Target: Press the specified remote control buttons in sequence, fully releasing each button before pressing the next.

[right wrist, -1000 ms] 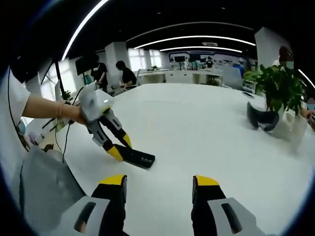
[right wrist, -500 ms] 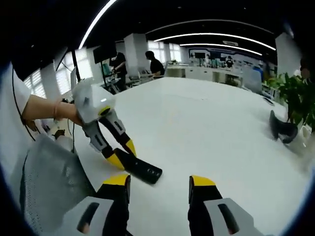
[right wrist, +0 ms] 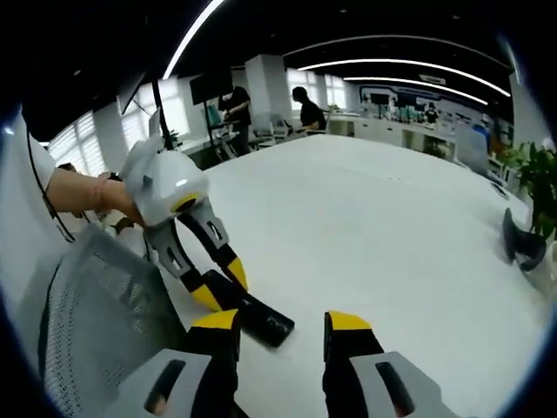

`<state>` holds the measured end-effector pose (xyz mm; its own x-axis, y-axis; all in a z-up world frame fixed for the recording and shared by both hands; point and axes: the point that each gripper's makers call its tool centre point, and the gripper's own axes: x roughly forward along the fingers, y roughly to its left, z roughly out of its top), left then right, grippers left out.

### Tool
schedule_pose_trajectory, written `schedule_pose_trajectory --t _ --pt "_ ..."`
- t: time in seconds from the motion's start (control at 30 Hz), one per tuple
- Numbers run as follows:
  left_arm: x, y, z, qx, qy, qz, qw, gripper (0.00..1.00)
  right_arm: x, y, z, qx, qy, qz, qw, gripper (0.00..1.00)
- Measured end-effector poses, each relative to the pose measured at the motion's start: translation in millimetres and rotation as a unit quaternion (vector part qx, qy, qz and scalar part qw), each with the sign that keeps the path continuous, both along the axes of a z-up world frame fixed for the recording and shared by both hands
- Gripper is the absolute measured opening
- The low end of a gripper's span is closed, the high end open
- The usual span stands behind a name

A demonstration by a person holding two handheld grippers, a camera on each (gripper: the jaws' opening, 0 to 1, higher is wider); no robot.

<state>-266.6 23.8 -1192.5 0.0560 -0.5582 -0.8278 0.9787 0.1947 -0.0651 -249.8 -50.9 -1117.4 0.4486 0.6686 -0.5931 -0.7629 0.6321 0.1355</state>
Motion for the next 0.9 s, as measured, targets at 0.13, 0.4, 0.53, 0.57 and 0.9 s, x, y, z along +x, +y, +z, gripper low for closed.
schedule_pose_trajectory --t 0.13,0.4,0.53,0.57,0.9 --pt "-5.8 1.1 -0.1 -0.001 -0.001 -0.001 1.0000 0.22 -6.4 4.4 -6.5 -0.017 0.004 0.027 0.9995 0.32" --pt "-11.5 2.8 -1.6 0.006 -0.027 -0.058 0.9979 0.23 -17.9 12.2 -18.9 -0.047 0.008 0.088 0.9950 0.20" --pt "-11.3 2.7 -2.3 0.010 -0.033 -0.074 0.9967 0.23 -21.1 15.7 -23.9 -0.065 0.007 0.122 0.9904 0.15" --pt "-11.3 2.6 -2.3 0.009 -0.034 -0.076 0.9965 0.23 -21.9 16.0 -25.5 -0.072 0.007 0.131 0.9888 0.13" --pt "-10.8 2.9 -2.2 -0.023 -0.032 -0.093 0.9949 0.23 -22.2 24.5 -36.8 -0.109 -0.021 0.231 0.9666 0.00"
